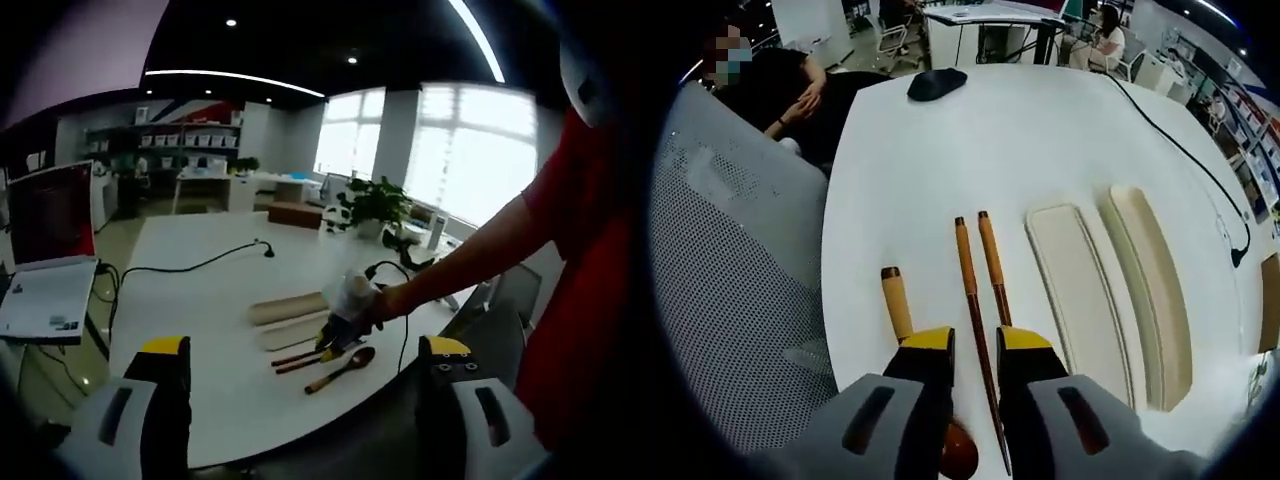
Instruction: Arrange the utensils inside the cutlery case until each visible utensil rests in its matching compartment.
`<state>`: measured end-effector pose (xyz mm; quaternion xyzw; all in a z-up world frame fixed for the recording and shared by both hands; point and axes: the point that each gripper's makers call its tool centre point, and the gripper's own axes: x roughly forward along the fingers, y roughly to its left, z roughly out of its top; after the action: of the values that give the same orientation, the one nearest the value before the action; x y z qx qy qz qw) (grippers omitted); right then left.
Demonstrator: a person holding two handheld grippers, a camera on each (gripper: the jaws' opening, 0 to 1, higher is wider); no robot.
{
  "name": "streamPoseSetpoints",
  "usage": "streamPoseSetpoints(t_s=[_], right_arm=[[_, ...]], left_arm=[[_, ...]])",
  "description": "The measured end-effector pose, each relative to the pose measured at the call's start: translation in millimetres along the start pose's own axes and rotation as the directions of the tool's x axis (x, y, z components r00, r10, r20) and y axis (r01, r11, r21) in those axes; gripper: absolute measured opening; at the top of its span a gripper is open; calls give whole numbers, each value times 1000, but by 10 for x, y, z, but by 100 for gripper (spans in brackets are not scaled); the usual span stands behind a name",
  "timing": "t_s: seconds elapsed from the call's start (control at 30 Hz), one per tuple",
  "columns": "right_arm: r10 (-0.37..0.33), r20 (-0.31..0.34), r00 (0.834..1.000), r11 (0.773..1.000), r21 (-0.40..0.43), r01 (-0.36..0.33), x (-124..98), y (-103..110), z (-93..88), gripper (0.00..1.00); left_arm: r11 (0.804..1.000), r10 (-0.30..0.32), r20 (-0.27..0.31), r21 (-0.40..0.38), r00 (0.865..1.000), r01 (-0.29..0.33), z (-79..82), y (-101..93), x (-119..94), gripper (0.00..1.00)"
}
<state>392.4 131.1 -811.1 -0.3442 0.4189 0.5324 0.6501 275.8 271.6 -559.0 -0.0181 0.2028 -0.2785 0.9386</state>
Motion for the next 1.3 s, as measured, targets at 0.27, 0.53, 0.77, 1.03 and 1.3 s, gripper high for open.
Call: streamPoseSetpoints(t_s=[0.27, 0.53, 0.77, 1.03, 1.3], right_arm=[[20, -15, 1000, 1000, 4, -20, 134, 51, -11, 12], [-7, -33, 999, 1000, 6, 7, 215, -66, -3, 5], [-23, -93, 995, 988, -157, 8, 210, -17, 5, 1], [9, -146, 989, 989, -143, -31, 219, -15, 9, 0], [50, -161, 986, 991, -111, -68, 226, -10, 2, 0]], left_arm=[[1000, 15, -39, -25, 999, -15, -102, 46, -32, 95], [998, 48, -54, -40, 997, -50, -158, 74, -95, 94], [994, 81, -52, -67, 995, -84, -194, 136, -147, 94], [993, 91, -39, -69, 995, -93, -198, 123, -157, 93], [996, 70, -19, -55, 997, -71, -160, 77, -153, 92]])
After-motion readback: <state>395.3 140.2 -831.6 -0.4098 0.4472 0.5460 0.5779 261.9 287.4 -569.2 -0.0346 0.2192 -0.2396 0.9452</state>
